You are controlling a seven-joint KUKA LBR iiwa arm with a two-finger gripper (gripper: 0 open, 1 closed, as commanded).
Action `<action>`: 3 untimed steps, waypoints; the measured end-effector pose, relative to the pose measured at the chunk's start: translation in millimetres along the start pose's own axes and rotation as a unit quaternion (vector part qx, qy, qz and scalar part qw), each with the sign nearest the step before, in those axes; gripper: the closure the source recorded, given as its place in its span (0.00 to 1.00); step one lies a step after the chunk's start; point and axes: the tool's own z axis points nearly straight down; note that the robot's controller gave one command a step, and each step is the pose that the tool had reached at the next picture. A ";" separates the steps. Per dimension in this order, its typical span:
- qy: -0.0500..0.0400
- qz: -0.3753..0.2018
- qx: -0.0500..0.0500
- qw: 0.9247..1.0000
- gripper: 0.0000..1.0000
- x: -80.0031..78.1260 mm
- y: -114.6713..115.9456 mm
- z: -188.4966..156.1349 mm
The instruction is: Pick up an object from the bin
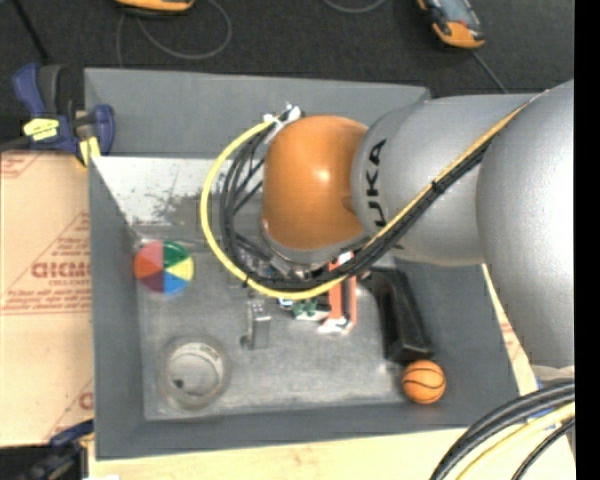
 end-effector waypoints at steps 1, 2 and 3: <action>-0.003 -0.097 0.000 0.995 0.00 10.1 32.4 6.2; -0.007 -0.136 -0.001 0.991 0.00 32.6 73.5 82.2; -0.009 -0.100 -0.004 0.995 1.00 34.7 82.4 104.4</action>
Offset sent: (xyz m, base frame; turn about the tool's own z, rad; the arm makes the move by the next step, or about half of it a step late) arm -0.0436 0.0737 -0.0868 -0.2748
